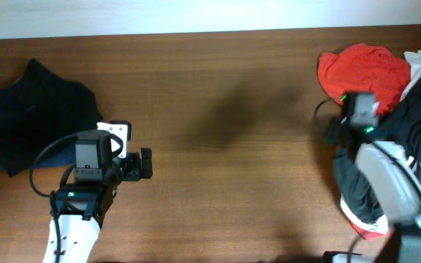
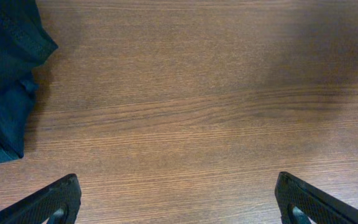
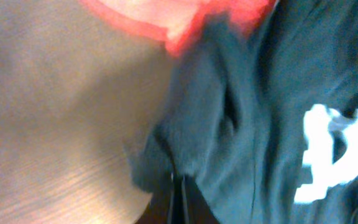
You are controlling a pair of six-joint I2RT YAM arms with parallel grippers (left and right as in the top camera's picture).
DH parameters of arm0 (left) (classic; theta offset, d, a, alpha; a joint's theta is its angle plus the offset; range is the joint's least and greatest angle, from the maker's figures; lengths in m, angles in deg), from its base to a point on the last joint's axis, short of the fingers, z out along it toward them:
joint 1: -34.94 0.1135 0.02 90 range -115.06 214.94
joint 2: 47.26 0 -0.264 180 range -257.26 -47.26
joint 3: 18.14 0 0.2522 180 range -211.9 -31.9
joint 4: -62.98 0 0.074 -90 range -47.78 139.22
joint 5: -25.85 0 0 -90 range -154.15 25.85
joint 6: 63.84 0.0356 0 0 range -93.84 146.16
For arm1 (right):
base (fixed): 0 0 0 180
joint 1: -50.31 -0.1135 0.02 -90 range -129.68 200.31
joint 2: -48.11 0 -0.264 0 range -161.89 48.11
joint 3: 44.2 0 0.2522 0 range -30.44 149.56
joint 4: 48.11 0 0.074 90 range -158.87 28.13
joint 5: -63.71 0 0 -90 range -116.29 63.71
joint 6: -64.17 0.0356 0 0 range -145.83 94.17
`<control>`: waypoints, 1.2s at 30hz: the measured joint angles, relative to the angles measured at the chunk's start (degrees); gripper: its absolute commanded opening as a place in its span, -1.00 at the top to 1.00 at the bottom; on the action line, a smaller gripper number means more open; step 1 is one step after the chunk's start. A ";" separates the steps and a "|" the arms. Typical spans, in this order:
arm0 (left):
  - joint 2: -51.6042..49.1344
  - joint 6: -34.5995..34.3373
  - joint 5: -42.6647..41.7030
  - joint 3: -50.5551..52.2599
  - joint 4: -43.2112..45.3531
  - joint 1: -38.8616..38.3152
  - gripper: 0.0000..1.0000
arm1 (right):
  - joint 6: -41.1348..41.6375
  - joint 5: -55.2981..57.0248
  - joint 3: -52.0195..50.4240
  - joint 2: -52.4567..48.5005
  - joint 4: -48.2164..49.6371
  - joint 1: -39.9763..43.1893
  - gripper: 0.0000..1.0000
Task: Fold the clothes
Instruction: 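Grasp the dark NIKE t-shirt with the right gripper and lift it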
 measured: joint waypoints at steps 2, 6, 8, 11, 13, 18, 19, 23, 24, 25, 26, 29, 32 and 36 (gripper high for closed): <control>0.00 0.00 -0.11 0.00 0.22 0.00 -0.98 | 0.00 0.02 9.09 4.09 -6.71 2.64 0.92; 0.00 0.00 -0.11 0.00 0.20 0.00 -0.98 | -0.87 0.17 18.49 8.90 -14.67 7.54 0.92; 0.00 0.00 -0.11 0.00 0.17 0.00 -0.98 | -1.18 0.15 18.49 8.68 -16.44 7.91 0.92; 0.02 0.00 -0.11 0.00 0.17 0.00 -0.98 | -1.66 0.07 18.49 8.59 -18.73 8.02 0.92; 0.02 0.00 -0.11 0.00 0.22 0.00 -0.98 | -1.88 -1.20 18.58 8.33 -23.34 8.02 0.66; 0.02 0.00 -0.11 0.00 0.20 0.00 -0.98 | -5.57 -6.73 18.58 2.38 -26.12 8.07 -0.22; 0.00 0.00 -0.11 0.00 0.17 0.00 -0.98 | -6.14 -7.15 18.58 0.28 -28.20 8.07 -0.22; 0.02 0.00 -0.11 0.00 0.15 0.00 -0.98 | -6.64 -7.61 18.58 -5.90 -35.26 8.07 -0.19; 0.00 0.00 -0.11 0.00 0.17 0.00 -0.99 | -6.67 -7.67 18.58 -7.32 -36.65 8.07 -0.18; 0.02 0.00 -0.11 0.00 0.15 0.00 -0.98 | -6.78 -7.76 18.58 -8.81 -38.51 8.07 -0.18; 0.00 0.00 -0.11 0.00 0.17 0.00 -0.98 | -6.82 -7.78 18.56 -9.97 -39.39 8.07 -0.19; 0.02 0.00 -0.11 0.00 0.17 0.00 -0.98 | -6.86 -7.80 16.24 -11.67 -36.94 8.07 -0.17; 0.00 0.00 -0.11 -0.02 0.20 0.00 -0.98 | -6.51 -7.78 12.28 -11.80 -29.51 8.07 0.00; 0.02 0.00 -0.11 -0.02 0.15 0.00 -0.98 | -4.20 -7.72 7.76 -11.87 -22.36 8.07 0.22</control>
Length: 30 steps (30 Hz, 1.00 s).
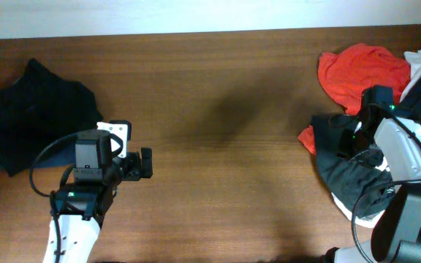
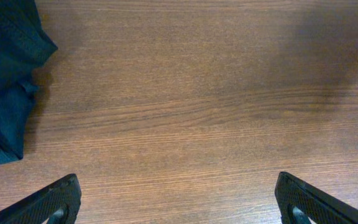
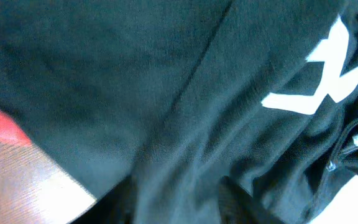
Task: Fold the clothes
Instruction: 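Grasp the dark NIKE t-shirt with the right gripper and lift it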
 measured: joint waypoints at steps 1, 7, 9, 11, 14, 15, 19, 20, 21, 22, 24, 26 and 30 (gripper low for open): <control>0.00 0.00 0.00 0.00 0.02 0.00 -0.98 | 0.50 0.00 -0.94 -0.07 1.55 0.00 0.28; 0.00 0.00 -0.02 0.00 0.02 0.00 -0.98 | 1.18 0.00 -4.44 -1.99 5.03 0.00 0.29; 0.00 0.00 0.00 0.00 0.02 0.00 -0.98 | 1.25 0.00 -5.86 -2.08 6.10 0.00 0.34; -0.02 0.00 0.00 0.00 0.02 0.00 -0.98 | 1.25 0.00 -6.47 -2.08 6.40 0.00 0.68; -0.02 0.00 0.00 0.00 0.04 0.00 -0.98 | 1.44 -0.02 -6.67 -2.08 6.56 0.00 0.92; -0.02 0.00 0.00 0.00 0.02 0.00 -0.98 | 1.46 0.00 -6.67 -2.08 6.54 0.02 0.92; -0.02 0.00 0.00 0.00 0.02 0.00 -0.99 | 2.34 0.00 -6.67 -2.08 6.47 0.02 0.92; -0.02 0.00 0.00 0.00 0.02 0.00 -0.98 | 2.78 -0.02 -6.62 -2.08 5.86 0.02 0.92; -0.02 0.00 0.00 0.00 0.02 0.00 -0.98 | 3.02 -0.04 -6.19 -2.10 4.02 0.07 0.92; 0.00 0.00 0.00 0.00 -0.04 0.00 -0.98 | 3.43 -0.26 -4.44 -2.08 1.18 0.31 0.92; 0.00 0.00 0.00 0.00 0.15 0.00 -0.98 | 3.76 -1.03 2.21 -2.16 -5.75 1.31 0.92; -0.02 0.02 0.00 0.00 0.17 0.00 -0.98 | 3.85 -1.57 11.80 -1.79 -11.65 2.73 0.92; 0.00 0.00 0.00 0.00 0.11 0.00 -0.98 | 2.12 -3.28 28.79 -0.87 -20.50 3.76 0.92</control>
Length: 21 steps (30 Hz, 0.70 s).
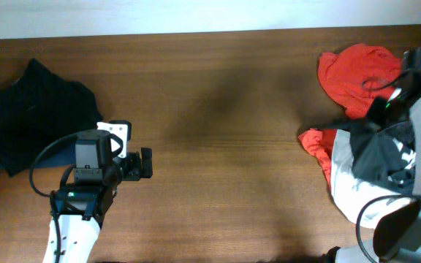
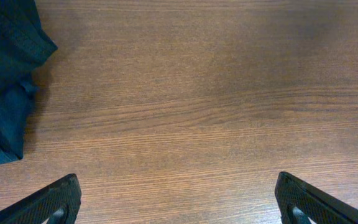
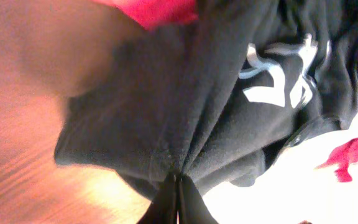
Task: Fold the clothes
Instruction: 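Grasp the dark NIKE t-shirt with the right gripper and lift it, then drag the t-shirt left across the table toward the left gripper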
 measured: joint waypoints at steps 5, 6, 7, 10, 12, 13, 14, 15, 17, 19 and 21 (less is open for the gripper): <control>0.00 0.00 0.00 0.00 0.96 0.00 -0.98 | -4.15 -4.35 11.56 0.42 -2.01 0.22 0.92; 0.00 0.00 -0.02 -0.02 0.98 0.00 -0.98 | -4.66 -6.14 14.45 0.42 -1.49 0.33 0.92; 0.00 0.00 0.00 -0.02 0.92 0.00 -0.98 | -7.13 -10.25 18.95 0.35 -0.48 0.48 0.92; -0.02 0.00 -0.02 -0.02 0.79 0.00 -0.98 | -14.97 -22.75 29.90 0.42 -1.51 -0.15 0.92; -0.02 0.00 0.00 -0.02 0.81 0.00 -0.98 | -18.25 -27.74 34.53 1.16 -4.68 -2.78 0.92; -0.02 0.00 0.00 -0.02 0.79 0.00 -0.99 | -20.59 -30.14 35.52 1.84 -7.48 -5.57 0.92; 0.00 0.00 0.00 -0.02 0.76 0.00 -0.98 | -22.10 -31.32 35.56 2.05 -9.31 -7.82 0.92; -0.02 0.00 0.00 -0.02 0.79 0.00 -0.98 | -23.21 -31.85 35.41 2.03 -11.30 -9.99 0.92; 0.00 0.00 -0.02 -0.02 0.81 0.00 -0.98 | -25.11 -32.74 34.14 1.51 -12.96 -16.55 0.92; 0.00 0.00 0.00 -0.02 0.79 0.00 -0.98 | -26.16 -33.57 33.00 0.59 -12.94 -22.88 0.92; 0.00 0.00 0.00 -0.02 0.79 0.00 -0.98 | -26.64 -33.86 32.04 -0.26 -12.92 -27.65 0.92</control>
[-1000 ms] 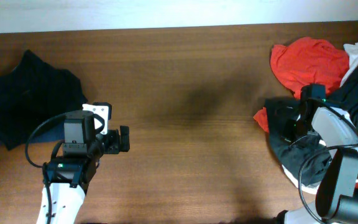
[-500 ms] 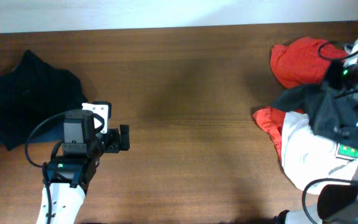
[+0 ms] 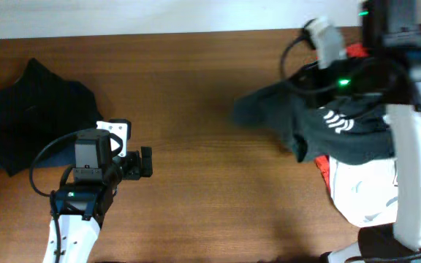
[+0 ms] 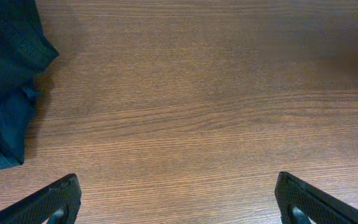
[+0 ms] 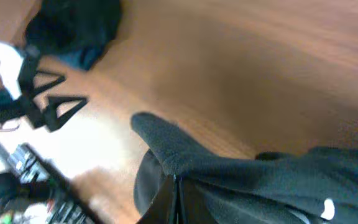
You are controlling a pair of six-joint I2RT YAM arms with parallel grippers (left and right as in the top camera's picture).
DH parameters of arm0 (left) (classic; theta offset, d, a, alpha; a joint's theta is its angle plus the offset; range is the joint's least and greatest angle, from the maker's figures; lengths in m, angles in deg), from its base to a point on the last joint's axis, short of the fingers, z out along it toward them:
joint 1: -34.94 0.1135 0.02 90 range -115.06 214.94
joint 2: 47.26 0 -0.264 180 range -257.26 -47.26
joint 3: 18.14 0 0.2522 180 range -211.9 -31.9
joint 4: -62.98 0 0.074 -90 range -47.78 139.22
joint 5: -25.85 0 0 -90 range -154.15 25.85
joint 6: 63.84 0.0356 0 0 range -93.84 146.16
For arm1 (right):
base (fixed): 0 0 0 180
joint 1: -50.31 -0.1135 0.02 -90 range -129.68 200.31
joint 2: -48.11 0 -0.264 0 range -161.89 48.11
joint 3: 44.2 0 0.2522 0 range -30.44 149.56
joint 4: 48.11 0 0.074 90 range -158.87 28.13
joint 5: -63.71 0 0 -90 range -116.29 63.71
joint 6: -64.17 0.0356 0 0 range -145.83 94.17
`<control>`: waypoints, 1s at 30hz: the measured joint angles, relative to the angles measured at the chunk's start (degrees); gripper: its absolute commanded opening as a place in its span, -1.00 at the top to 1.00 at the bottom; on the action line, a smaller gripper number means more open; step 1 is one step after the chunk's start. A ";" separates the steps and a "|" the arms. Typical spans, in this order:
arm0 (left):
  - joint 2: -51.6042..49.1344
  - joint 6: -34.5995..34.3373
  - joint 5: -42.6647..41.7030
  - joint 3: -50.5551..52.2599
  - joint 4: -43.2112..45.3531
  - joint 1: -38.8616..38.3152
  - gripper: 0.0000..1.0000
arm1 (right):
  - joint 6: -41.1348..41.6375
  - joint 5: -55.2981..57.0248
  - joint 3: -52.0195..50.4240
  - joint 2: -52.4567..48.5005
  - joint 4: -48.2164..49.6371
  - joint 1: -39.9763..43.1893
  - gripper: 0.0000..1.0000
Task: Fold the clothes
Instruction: 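Drag the t-shirt left across the table toward the left gripper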
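Observation:
A dark grey garment with white lettering [image 3: 320,120] hangs lifted above the table's right half, held up by my right gripper [image 5: 176,178], which is shut on its fabric [image 5: 241,171]. Below it lie a red garment [image 3: 324,166] and a white one [image 3: 364,190]. My left gripper [image 4: 178,202] stands open over bare wood at the front left, its fingertips [image 4: 58,199] wide apart and holding nothing. The left arm [image 3: 97,168] sits beside a dark folded pile [image 3: 35,117].
The dark pile [image 4: 5,81] lies at the far left of the wooden table [image 3: 196,183]. A red cloth [image 3: 357,51] shows at the back right behind the right arm [image 3: 408,109]. The table's back edge meets a white wall.
My right gripper has risen and moved left with the dark grey garment, which now hangs spread over the table's right half instead of bunched at the right edge. The left arm is unchanged.
My right gripper was shut on the dark garment in the heap at the right. Then the garment was pulled partly off the heap, showing red and white cloth beneath. It was later lifted at the right edge, and now hangs high toward the middle.

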 measured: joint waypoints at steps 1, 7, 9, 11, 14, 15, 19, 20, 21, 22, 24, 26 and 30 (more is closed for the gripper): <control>0.00 0.00 0.00 0.00 0.02 0.00 -0.98 | -0.15 -0.02 -0.50 -0.44 -0.02 -1.99 0.92; 0.00 0.00 -0.02 0.00 0.00 0.00 -0.98 | 0.24 -0.15 -2.58 -5.79 3.74 -10.36 0.92; -0.02 0.00 -0.02 0.00 0.02 0.00 -0.98 | 0.94 -0.15 -2.75 -7.48 6.56 -13.09 0.91; 0.00 0.00 0.00 0.00 0.04 0.00 -0.98 | 1.16 0.07 -2.78 -7.87 7.39 -14.40 0.41; 0.00 0.00 -0.02 0.00 0.09 0.00 -0.98 | 2.82 2.64 -2.78 -8.15 8.22 -15.91 -0.98; 0.00 0.00 -0.02 0.00 0.09 0.00 -0.98 | 3.13 4.11 -2.78 -8.17 8.22 -16.00 -0.97; -0.07 0.02 -4.79 0.00 0.22 0.02 -0.98 | 11.72 18.91 -2.78 -8.24 5.86 -14.34 -0.97; -0.35 -0.02 -7.13 0.00 0.26 0.00 -0.99 | 13.92 21.70 -2.78 -8.28 4.28 -13.00 -0.97; -0.98 -0.13 -9.27 0.00 0.31 -0.04 -0.98 | 15.67 23.74 -2.78 -8.33 2.78 -11.45 -0.97; -1.97 -0.55 -11.04 -0.02 0.48 -0.35 -0.98 | 16.70 25.11 -2.78 -8.39 1.46 -9.90 -0.97; -5.05 -2.12 -14.43 -0.02 1.95 -1.60 -0.98 | 18.34 27.06 -2.78 -8.48 -1.55 -6.51 -0.97; -8.98 -3.26 -17.81 -0.02 3.85 -3.67 -0.98 | 19.17 28.06 -2.78 -8.52 -3.67 -3.85 -0.97; -18.53 -8.09 -21.81 -0.17 8.35 -8.09 -0.98 | 19.74 28.68 -2.78 -8.63 -7.76 0.76 -0.97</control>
